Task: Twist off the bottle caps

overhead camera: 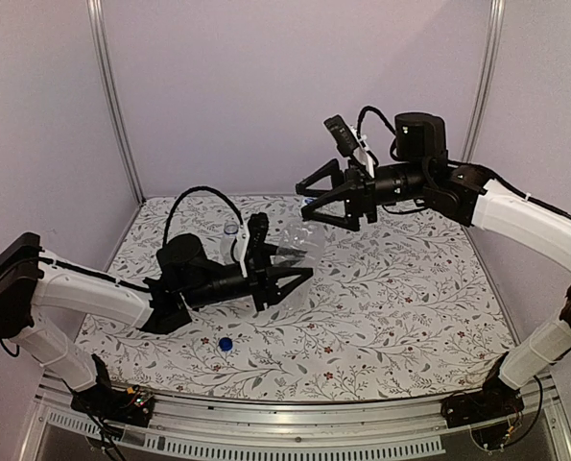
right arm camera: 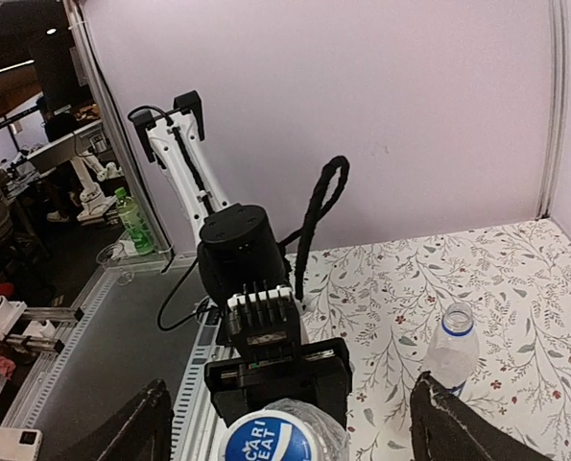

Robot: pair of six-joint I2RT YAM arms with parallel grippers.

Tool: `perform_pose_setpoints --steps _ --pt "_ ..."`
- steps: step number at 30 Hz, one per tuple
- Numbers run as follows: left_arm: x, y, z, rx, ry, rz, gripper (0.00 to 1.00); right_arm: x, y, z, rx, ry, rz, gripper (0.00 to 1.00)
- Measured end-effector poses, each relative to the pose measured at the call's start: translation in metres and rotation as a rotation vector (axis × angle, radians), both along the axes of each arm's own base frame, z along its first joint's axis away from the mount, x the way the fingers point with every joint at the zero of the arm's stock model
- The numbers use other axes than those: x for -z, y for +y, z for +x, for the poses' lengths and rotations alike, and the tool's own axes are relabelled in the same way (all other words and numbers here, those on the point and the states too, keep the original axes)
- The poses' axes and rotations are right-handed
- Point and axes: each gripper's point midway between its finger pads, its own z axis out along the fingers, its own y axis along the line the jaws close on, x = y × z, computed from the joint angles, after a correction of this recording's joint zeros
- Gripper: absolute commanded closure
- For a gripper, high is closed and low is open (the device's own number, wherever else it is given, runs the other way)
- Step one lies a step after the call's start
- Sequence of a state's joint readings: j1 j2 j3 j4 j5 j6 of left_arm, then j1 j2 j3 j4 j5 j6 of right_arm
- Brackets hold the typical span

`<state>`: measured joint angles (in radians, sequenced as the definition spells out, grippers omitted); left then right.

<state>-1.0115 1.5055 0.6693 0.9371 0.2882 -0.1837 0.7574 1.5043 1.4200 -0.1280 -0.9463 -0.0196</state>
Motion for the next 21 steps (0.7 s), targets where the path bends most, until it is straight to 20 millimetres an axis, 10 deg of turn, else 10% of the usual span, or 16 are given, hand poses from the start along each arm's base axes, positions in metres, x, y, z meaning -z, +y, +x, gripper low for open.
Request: perform_pose_setpoints --steps 21 --pt "0.007 0.012 0.042 -0.301 0.017 0.053 0.70 -0.012 0.001 0.049 0.403 0.137 -0.008 0.28"
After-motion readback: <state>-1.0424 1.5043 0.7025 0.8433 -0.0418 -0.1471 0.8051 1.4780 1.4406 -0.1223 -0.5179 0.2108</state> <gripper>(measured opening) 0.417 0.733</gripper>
